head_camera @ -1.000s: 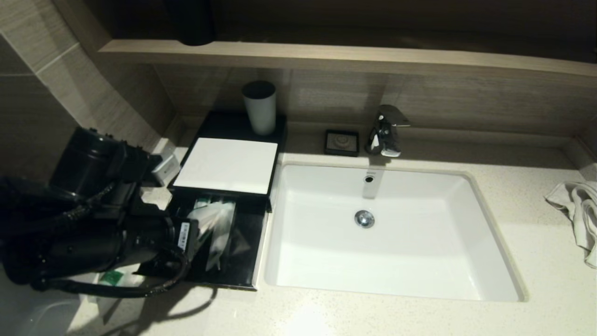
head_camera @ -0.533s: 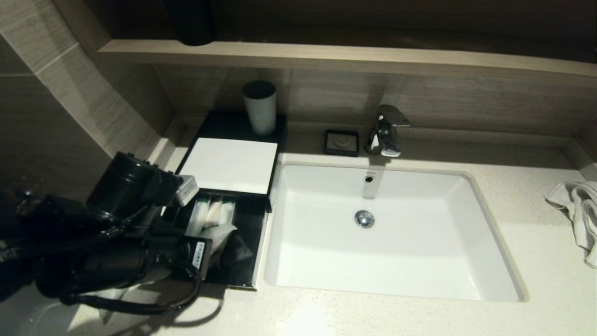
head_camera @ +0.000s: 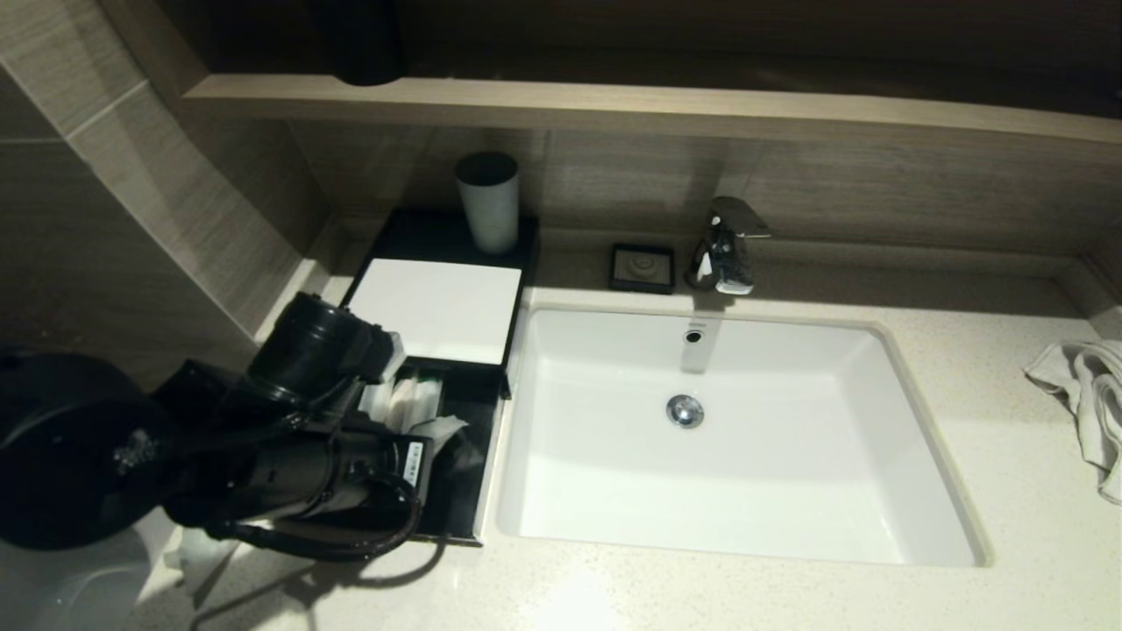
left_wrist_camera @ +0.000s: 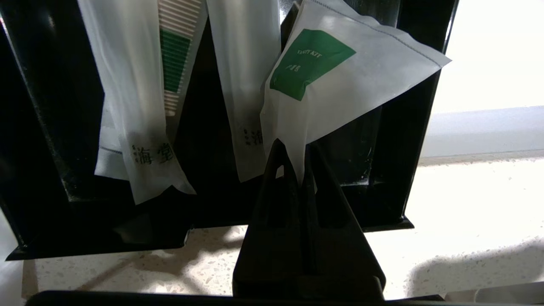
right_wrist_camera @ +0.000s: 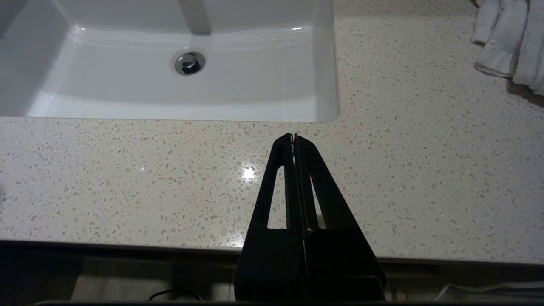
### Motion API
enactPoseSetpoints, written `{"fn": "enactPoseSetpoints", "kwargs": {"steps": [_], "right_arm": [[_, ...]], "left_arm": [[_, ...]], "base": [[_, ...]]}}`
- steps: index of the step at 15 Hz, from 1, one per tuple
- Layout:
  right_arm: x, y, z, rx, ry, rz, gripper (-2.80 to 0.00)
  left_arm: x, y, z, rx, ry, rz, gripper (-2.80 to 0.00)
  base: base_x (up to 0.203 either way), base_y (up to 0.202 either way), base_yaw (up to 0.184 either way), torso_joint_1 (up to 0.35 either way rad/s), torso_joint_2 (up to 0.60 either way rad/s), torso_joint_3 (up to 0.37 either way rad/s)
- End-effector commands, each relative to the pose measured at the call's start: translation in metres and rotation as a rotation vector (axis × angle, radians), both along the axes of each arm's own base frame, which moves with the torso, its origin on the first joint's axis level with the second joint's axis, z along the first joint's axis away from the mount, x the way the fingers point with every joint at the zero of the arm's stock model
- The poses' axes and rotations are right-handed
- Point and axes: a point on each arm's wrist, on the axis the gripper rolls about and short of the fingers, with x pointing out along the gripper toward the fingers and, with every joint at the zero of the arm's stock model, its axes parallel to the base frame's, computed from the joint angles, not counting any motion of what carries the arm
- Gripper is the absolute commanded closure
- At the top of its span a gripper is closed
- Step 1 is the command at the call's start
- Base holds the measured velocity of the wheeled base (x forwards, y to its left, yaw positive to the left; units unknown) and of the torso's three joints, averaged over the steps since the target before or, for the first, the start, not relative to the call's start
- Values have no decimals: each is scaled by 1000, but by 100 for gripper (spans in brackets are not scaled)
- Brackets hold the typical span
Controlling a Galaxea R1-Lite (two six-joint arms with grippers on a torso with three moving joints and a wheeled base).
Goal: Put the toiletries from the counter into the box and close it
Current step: Place the bathroom toiletry into the drawer
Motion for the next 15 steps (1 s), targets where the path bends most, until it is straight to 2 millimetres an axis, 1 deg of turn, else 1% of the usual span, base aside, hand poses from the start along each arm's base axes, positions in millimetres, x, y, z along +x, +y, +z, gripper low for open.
{"fn": "enactPoseSetpoints", "kwargs": {"steps": [1, 3, 6, 15], "right_arm": [[0, 0, 0, 1, 2, 0, 0], [0, 0, 0, 1, 1, 0, 0], [0, 0, 0, 1, 1, 0, 0], [0, 0, 0, 1, 3, 0, 0]], "left_arm": [[7, -4, -6, 11, 14, 4, 0], [10, -6, -5, 7, 7, 5, 0], [16, -9, -9, 7, 10, 5, 0], [27, -16, -4, -4, -8, 12, 0]], "base": [[0, 0, 0, 0, 0, 0], [0, 0, 0, 0, 0, 0], [0, 0, 0, 0, 0, 0], [0, 0, 0, 0, 0, 0]]}}
